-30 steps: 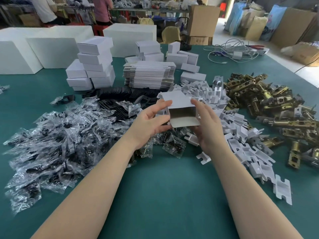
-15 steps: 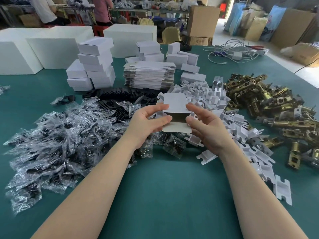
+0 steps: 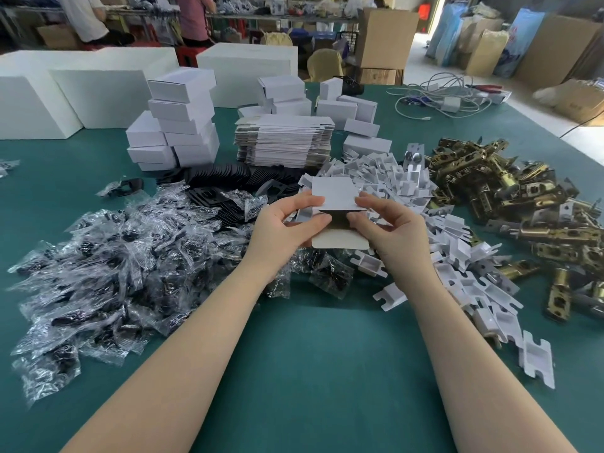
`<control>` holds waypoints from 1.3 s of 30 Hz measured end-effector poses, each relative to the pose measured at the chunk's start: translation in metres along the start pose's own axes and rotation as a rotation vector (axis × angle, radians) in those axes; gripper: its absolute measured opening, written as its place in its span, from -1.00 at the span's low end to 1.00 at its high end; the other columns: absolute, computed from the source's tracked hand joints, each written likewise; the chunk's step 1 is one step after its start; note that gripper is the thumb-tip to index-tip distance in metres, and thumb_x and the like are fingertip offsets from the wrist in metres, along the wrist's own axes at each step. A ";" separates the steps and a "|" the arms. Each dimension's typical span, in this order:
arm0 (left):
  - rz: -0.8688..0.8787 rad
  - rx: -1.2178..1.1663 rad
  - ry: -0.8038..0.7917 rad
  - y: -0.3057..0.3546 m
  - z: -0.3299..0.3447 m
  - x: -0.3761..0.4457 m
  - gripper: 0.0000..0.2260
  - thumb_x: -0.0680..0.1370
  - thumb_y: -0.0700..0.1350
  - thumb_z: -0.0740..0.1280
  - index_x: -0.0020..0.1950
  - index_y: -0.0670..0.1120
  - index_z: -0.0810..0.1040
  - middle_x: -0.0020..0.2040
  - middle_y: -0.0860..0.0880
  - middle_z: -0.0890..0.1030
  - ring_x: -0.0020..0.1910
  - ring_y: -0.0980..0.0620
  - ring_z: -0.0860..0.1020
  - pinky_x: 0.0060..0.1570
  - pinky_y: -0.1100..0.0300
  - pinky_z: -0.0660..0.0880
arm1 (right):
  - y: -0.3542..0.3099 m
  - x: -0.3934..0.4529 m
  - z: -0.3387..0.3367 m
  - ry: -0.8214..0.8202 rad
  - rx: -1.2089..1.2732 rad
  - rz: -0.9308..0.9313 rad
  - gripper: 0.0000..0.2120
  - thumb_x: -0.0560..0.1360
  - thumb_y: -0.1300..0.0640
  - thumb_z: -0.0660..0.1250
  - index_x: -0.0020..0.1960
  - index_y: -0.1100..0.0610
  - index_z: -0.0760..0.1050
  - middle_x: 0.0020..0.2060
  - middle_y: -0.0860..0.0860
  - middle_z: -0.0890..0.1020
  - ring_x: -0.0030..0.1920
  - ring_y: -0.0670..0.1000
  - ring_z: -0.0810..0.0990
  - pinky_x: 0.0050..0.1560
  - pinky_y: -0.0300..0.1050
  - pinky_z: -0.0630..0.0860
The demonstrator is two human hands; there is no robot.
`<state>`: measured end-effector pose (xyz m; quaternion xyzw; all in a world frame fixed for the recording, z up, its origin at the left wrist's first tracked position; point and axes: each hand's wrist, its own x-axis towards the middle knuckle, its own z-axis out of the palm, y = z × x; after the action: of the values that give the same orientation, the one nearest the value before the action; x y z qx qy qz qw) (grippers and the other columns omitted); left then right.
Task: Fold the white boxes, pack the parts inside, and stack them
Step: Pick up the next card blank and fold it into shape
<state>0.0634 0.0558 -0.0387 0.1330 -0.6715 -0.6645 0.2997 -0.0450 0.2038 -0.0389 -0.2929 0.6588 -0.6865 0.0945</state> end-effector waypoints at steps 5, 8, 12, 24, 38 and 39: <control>-0.025 -0.111 0.009 0.003 0.002 -0.002 -0.80 0.50 -0.17 0.48 -0.04 0.16 0.69 0.33 0.08 0.56 -0.13 0.15 0.66 -0.33 0.24 0.57 | -0.005 -0.004 0.003 -0.007 0.140 -0.005 -0.79 0.50 0.16 0.46 -0.08 -0.17 0.62 -0.01 -0.08 0.71 -0.13 -0.12 0.69 -0.27 -0.28 0.56; -0.078 -0.259 0.018 0.003 0.002 -0.002 -0.87 0.53 -0.13 0.43 0.01 0.09 0.69 0.22 -0.06 0.63 -0.19 0.15 0.63 -0.36 0.29 0.53 | -0.008 -0.005 0.003 -0.060 0.248 0.005 -0.78 0.57 0.24 0.36 -0.12 -0.08 0.56 0.00 -0.03 0.72 -0.25 -0.07 0.66 -0.30 -0.23 0.57; -0.109 -0.343 0.010 0.002 -0.001 0.000 -0.80 0.58 -0.22 0.37 0.08 0.04 0.69 -0.04 0.07 0.69 -0.18 0.14 0.63 -0.30 0.28 0.56 | -0.013 -0.009 0.004 -0.086 0.253 -0.003 -0.58 0.58 0.37 0.19 -0.17 -0.11 0.59 -0.01 -0.13 0.71 -0.23 -0.04 0.69 -0.27 -0.23 0.59; 0.041 -0.132 0.031 0.005 0.002 -0.002 -0.76 0.49 -0.22 0.38 -0.23 0.11 0.67 0.17 0.12 0.61 -0.03 0.14 0.64 -0.24 0.24 0.57 | 0.000 -0.011 0.008 -0.127 -0.154 -0.213 -0.73 0.46 0.39 0.43 -0.06 0.03 0.56 -0.08 -0.25 0.69 0.40 -0.27 0.36 0.21 -0.29 0.47; 0.236 0.183 -0.170 0.009 -0.001 -0.009 -0.61 0.47 0.33 0.31 0.03 0.08 0.68 0.32 0.06 0.48 0.29 0.09 0.53 0.10 0.21 0.57 | 0.005 -0.004 0.003 -0.075 -0.289 -0.326 -0.69 0.56 0.25 0.35 -0.06 -0.20 0.53 0.12 -0.10 0.60 0.44 -0.11 0.36 0.29 -0.40 0.34; 0.266 0.206 -0.146 0.008 0.000 -0.009 -0.70 0.49 0.23 0.38 0.02 0.04 0.67 0.31 0.04 0.48 0.25 0.20 0.54 0.07 0.31 0.55 | 0.004 -0.005 0.003 -0.075 -0.277 -0.326 -0.67 0.57 0.25 0.34 -0.06 -0.22 0.52 0.10 -0.15 0.60 0.44 -0.10 0.36 0.32 -0.33 0.37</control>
<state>0.0719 0.0617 -0.0328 0.0243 -0.7677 -0.5546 0.3202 -0.0403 0.2029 -0.0447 -0.4310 0.6869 -0.5842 -0.0347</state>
